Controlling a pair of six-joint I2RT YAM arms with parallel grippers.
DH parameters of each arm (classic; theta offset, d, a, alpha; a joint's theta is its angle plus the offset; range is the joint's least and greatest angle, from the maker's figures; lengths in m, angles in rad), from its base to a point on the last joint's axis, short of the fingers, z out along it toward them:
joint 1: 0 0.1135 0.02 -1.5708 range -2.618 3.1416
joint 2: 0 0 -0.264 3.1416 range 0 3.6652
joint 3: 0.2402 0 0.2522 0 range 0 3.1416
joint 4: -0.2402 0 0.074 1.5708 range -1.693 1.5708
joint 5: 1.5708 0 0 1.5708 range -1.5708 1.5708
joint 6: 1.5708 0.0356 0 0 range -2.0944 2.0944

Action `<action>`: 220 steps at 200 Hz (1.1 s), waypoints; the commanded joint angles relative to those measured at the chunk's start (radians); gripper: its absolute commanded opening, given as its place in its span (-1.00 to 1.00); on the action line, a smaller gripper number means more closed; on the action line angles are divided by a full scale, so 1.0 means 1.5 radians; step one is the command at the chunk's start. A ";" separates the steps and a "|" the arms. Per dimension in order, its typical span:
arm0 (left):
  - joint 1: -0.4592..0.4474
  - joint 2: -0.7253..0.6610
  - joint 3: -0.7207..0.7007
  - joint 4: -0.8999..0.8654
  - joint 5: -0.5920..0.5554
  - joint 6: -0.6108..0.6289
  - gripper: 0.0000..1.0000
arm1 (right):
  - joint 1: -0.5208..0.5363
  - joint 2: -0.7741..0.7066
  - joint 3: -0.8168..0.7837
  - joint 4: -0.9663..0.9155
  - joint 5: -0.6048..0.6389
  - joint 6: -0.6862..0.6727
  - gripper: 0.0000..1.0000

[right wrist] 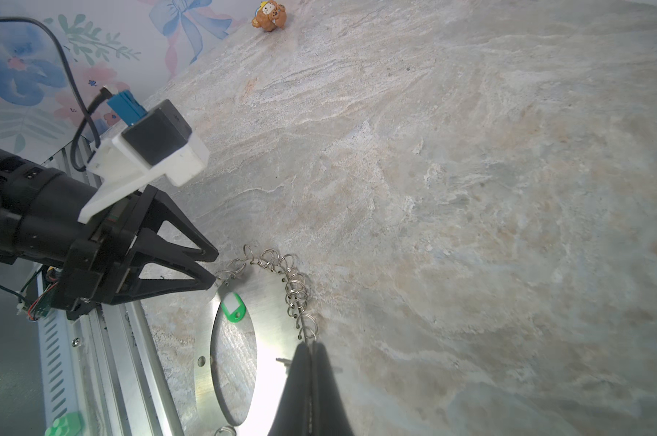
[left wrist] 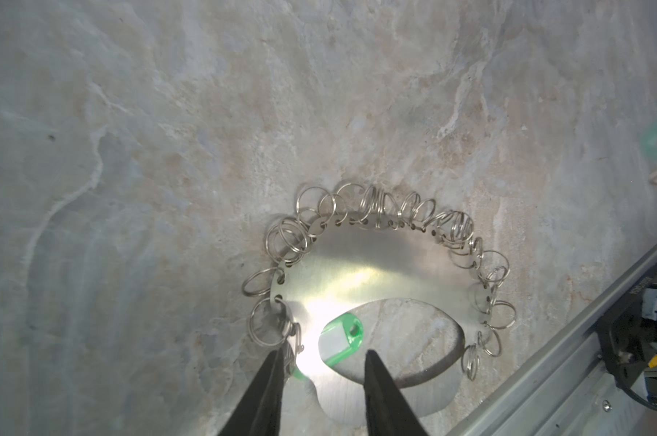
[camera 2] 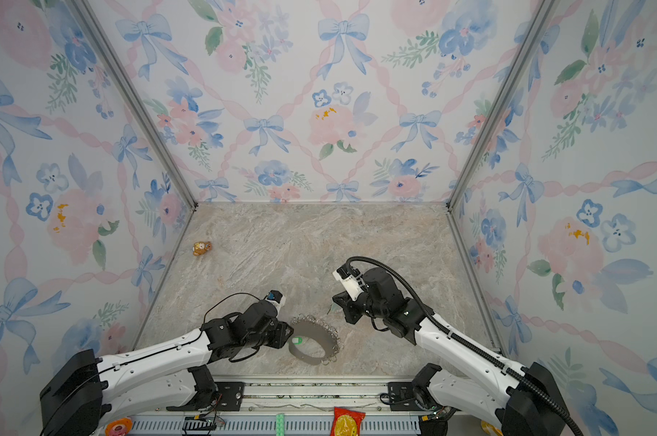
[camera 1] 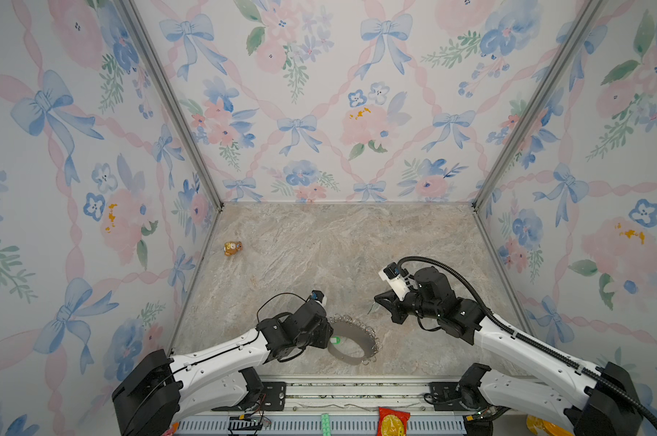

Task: Attach keys to a key ring
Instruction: Move the keyring to the bottom-center of the table.

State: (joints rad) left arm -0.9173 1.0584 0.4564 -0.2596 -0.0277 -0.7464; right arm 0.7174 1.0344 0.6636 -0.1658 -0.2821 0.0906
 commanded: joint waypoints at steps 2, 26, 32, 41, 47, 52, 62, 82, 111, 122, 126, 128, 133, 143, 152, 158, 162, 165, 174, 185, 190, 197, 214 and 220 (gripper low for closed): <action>-0.005 0.029 0.007 -0.036 -0.011 -0.016 -0.26 | 0.007 -0.010 -0.007 0.006 0.003 0.005 -1.00; -0.005 0.053 0.014 -0.038 -0.033 -0.011 -0.35 | 0.007 -0.015 -0.011 0.008 0.001 0.004 -1.00; -0.005 0.058 0.015 -0.038 -0.037 -0.009 -0.38 | 0.007 -0.015 -0.011 0.008 0.000 0.004 -1.00; -0.006 0.066 0.020 -0.037 -0.040 -0.003 -0.40 | 0.008 -0.015 -0.011 0.008 -0.001 0.004 -1.00; -0.005 0.072 0.023 -0.037 -0.040 0.001 -0.41 | 0.008 -0.015 -0.011 0.008 -0.002 0.004 -1.00; -0.006 0.076 0.026 -0.037 -0.040 0.002 -0.43 | 0.008 -0.015 -0.011 0.009 -0.002 0.004 -1.00; -0.005 0.084 0.031 -0.035 -0.043 0.005 -0.49 | 0.008 -0.014 -0.013 0.010 -0.002 0.004 -1.00; -0.005 0.094 0.038 -0.033 -0.050 0.011 -0.67 | 0.008 -0.015 -0.015 0.012 -0.005 0.006 -1.00; -0.006 0.096 0.039 -0.011 -0.039 0.014 -0.92 | 0.009 -0.012 -0.014 0.013 -0.006 0.005 -1.00; -0.006 0.098 0.040 -0.005 -0.034 0.016 -0.95 | 0.010 -0.011 -0.013 0.011 -0.006 0.004 -1.00; -0.005 0.098 0.041 -0.004 -0.034 0.016 -0.97 | 0.009 -0.011 -0.013 0.011 -0.007 0.004 -1.00; -0.006 0.098 0.041 -0.003 -0.033 0.017 -0.98 | 0.009 -0.011 -0.013 0.011 -0.006 0.003 -1.00; -0.006 0.096 0.042 -0.001 -0.031 0.019 -1.00 | 0.010 -0.011 -0.012 0.011 -0.006 0.004 -1.00; -0.007 0.094 0.044 0.004 -0.028 0.022 -1.00 | 0.010 -0.011 -0.011 0.010 -0.006 0.004 -1.00; -0.007 0.092 0.048 0.005 -0.025 0.026 -1.00 | 0.010 -0.011 -0.011 0.010 -0.006 0.004 -1.00; -0.008 0.089 0.053 0.006 -0.026 0.029 -1.00 | 0.010 -0.011 -0.011 0.010 -0.005 0.004 -1.00; -0.009 0.087 0.054 0.007 -0.027 0.031 -1.00 | 0.009 -0.011 -0.011 0.010 -0.005 0.004 -1.00; -0.010 0.086 0.057 0.006 -0.029 0.033 -1.00 | 0.009 -0.011 -0.011 0.010 -0.005 0.004 -1.00; -0.013 0.080 0.067 0.007 -0.036 0.040 -1.00 | 0.009 -0.011 -0.011 0.009 -0.005 0.004 -1.00; -0.019 0.073 0.078 0.006 -0.047 0.049 -1.00 | 0.009 -0.012 -0.012 0.010 -0.003 0.004 -1.00; -0.021 0.070 0.083 0.008 -0.053 0.054 -1.00 | 0.009 -0.013 -0.012 0.010 -0.004 0.004 -1.00; -0.025 0.067 0.088 0.013 -0.055 0.061 -1.00 | 0.009 -0.013 -0.011 0.010 -0.002 0.004 -1.00; -0.035 0.068 0.096 0.027 -0.053 0.080 -1.00 | 0.010 -0.013 -0.010 0.009 -0.001 0.003 -1.00; -0.038 0.072 0.099 0.027 -0.053 0.086 -1.00 | 0.010 -0.013 -0.009 0.007 -0.001 0.002 -1.00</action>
State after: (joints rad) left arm -0.9562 1.1774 0.5694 -0.2535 -0.0914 -0.6792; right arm 0.7227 1.0252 0.6502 -0.1616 -0.2829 0.0902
